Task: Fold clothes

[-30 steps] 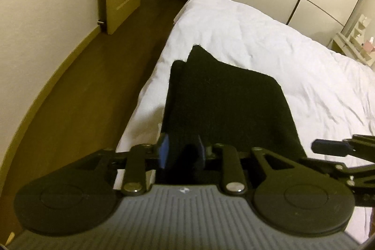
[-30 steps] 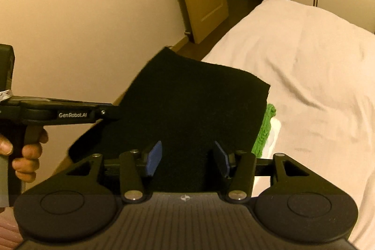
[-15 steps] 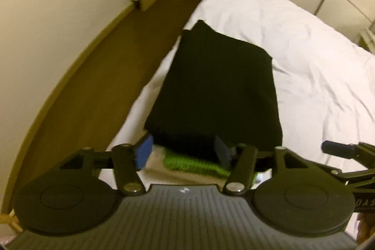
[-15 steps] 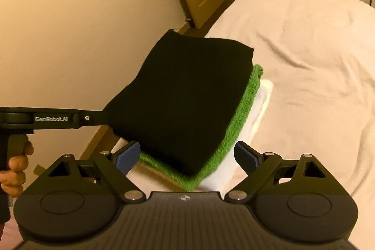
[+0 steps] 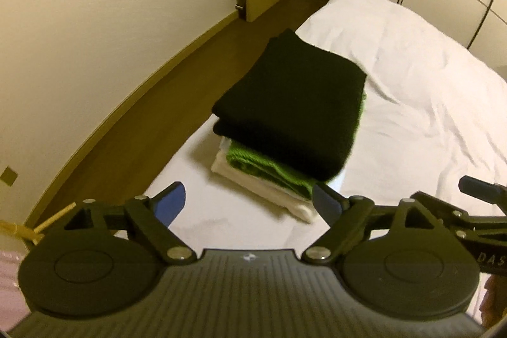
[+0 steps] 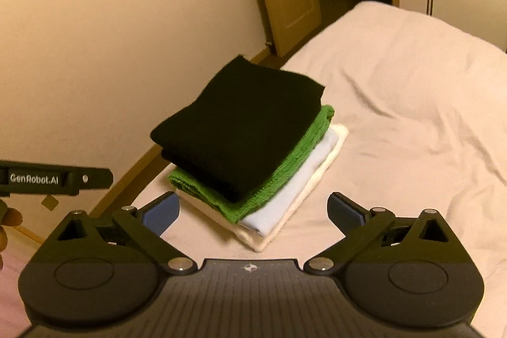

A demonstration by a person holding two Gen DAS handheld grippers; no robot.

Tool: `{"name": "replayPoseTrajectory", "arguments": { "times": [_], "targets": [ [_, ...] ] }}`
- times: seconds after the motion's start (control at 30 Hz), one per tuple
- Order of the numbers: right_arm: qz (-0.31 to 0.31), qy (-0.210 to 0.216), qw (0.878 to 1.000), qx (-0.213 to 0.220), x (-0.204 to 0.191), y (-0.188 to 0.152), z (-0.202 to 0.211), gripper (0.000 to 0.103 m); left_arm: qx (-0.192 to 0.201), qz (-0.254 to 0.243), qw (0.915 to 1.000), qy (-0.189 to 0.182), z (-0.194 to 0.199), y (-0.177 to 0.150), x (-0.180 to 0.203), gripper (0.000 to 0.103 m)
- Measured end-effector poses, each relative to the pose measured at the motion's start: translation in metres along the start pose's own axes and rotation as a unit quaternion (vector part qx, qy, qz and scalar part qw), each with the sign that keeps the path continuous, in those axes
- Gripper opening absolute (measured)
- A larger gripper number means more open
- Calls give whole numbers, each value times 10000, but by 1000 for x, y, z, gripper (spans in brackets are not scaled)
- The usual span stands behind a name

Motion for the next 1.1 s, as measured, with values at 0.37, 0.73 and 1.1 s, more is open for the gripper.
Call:
{"name": "replayPoseTrajectory", "arguments": {
  "times": [0.37,0.73,1.1],
  "targets": [
    [228,336,9992,29,24,-24,55,103,298,412,9984,229,51,-46,39,96],
    [514,525,9973,-24,49,-44,78,103,330,564,9964,543,73,-84,72,102],
    [1331,107,9910,127,72,-34,77,103,367,869,9915,900,65,-92,94,102]
  ]
}}
Point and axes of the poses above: each gripper's, at about its wrist camera, not at the fingertips, and z roughly against the way its jaws point, x to its right, y to its top, the point moved 10 cm from there along -z, roughly the way its jaws point, and after that the axes turned 8 degrees about -x, right-handed, at the moved point
